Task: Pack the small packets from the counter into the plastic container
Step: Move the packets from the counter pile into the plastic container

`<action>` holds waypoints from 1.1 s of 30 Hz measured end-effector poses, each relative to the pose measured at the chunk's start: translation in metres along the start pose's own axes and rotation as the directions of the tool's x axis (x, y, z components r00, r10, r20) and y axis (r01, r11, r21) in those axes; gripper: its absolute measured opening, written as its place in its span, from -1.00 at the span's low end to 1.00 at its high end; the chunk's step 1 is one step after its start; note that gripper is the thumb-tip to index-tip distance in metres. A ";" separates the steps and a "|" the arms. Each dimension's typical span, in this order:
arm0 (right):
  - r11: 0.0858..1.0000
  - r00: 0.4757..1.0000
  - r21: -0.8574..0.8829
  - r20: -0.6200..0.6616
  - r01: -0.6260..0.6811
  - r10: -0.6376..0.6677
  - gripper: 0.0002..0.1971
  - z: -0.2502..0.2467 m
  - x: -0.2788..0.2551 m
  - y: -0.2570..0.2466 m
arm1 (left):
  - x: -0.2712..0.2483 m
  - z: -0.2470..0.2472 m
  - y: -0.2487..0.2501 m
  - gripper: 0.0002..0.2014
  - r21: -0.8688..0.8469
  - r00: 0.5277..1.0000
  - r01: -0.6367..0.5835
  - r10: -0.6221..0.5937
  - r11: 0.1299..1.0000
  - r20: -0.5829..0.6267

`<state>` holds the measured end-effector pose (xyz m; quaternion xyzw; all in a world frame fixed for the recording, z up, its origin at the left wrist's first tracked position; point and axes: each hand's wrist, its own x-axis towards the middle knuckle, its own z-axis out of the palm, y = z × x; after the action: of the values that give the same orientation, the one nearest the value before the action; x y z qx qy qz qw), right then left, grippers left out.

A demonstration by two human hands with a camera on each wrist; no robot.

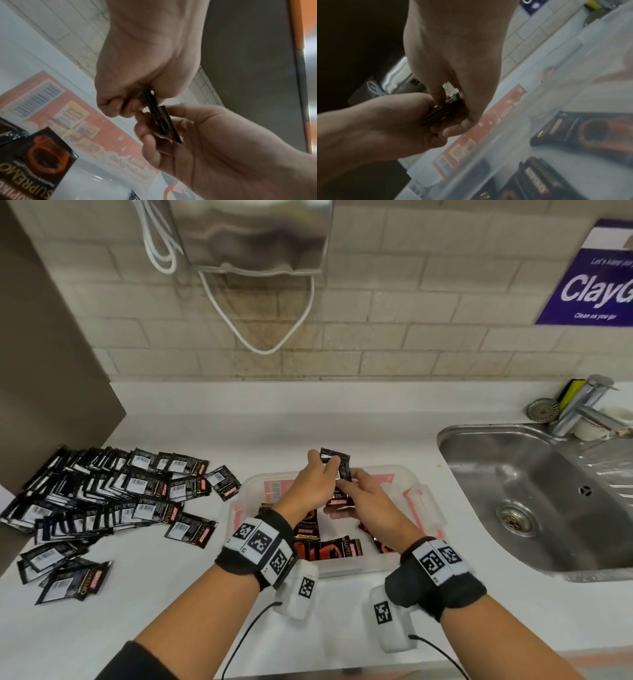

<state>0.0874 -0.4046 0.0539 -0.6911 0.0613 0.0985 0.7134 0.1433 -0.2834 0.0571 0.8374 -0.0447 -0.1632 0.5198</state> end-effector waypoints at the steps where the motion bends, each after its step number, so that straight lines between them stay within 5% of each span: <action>1: 1.000 0.999 0.002 -0.036 0.000 0.000 -0.78 0.000 0.001 -0.001 | 0.000 0.001 0.000 -0.69 -0.020 0.999 0.025 -0.025 0.999 0.020; 5: 0.978 0.990 -0.202 -0.138 -0.053 0.025 -0.81 -0.009 0.005 0.002 | -0.002 -0.001 -0.003 -0.78 0.054 0.997 0.031 -0.034 0.998 0.065; 12: 0.908 0.981 -0.375 -0.115 -0.190 0.157 -0.83 -0.012 0.015 0.028 | -0.003 -0.002 -0.006 -0.83 0.212 0.991 0.095 -0.113 0.973 0.078; 16: 0.891 0.970 -0.382 -0.107 -0.244 0.220 -0.75 -0.012 0.025 0.039 | -0.004 -0.003 -0.002 -0.51 0.273 0.978 0.178 -0.201 0.946 0.058; 21: 0.715 0.955 -0.636 -0.138 -0.289 0.263 -0.84 -0.009 0.035 0.042 | -0.006 -0.002 0.001 -0.59 0.583 0.987 0.021 -0.109 0.812 0.117; 27: 0.518 0.969 -0.824 -0.148 -0.230 0.195 -0.59 0.001 0.038 0.039 | -0.004 -0.014 -0.003 -0.81 0.670 0.981 -0.020 -0.116 0.742 0.158; 33: 0.405 0.979 -0.896 -0.126 -0.181 0.160 -0.64 0.004 0.031 0.038 | -0.012 -0.025 -0.002 -0.72 0.706 0.947 -0.152 -0.102 0.692 0.304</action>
<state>0.1091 -0.3977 0.0105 -0.9563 0.0758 0.1811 0.2169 0.1400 -0.2586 0.0679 0.9350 -0.2003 -0.2585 0.1372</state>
